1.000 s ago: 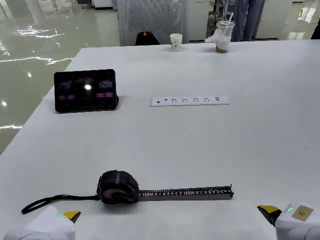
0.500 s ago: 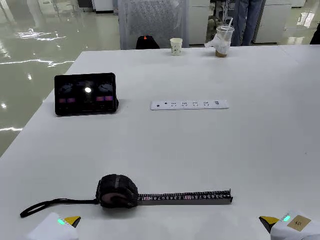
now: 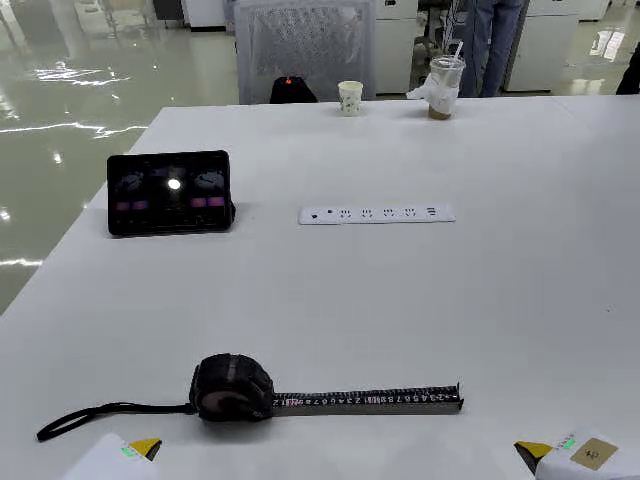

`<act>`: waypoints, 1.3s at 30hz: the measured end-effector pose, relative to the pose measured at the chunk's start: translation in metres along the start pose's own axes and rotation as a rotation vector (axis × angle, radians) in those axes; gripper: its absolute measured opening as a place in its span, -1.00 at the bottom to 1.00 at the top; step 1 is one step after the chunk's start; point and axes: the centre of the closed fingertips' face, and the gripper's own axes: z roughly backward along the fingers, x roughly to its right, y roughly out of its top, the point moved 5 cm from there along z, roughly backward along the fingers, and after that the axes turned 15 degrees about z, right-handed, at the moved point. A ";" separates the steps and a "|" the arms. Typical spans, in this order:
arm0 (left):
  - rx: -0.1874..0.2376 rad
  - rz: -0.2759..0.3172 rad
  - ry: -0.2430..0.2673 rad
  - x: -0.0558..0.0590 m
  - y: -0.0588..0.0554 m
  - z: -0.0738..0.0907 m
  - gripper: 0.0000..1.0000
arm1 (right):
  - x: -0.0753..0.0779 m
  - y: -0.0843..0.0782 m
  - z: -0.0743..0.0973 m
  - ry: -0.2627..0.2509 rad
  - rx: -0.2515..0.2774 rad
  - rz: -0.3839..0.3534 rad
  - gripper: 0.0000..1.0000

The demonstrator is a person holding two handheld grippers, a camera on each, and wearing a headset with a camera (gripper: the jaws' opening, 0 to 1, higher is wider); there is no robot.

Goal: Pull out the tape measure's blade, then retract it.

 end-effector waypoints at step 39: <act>-0.030 0.017 0.014 -0.013 -0.010 0.001 0.93 | 0.002 -0.006 -0.002 0.132 0.058 0.093 0.98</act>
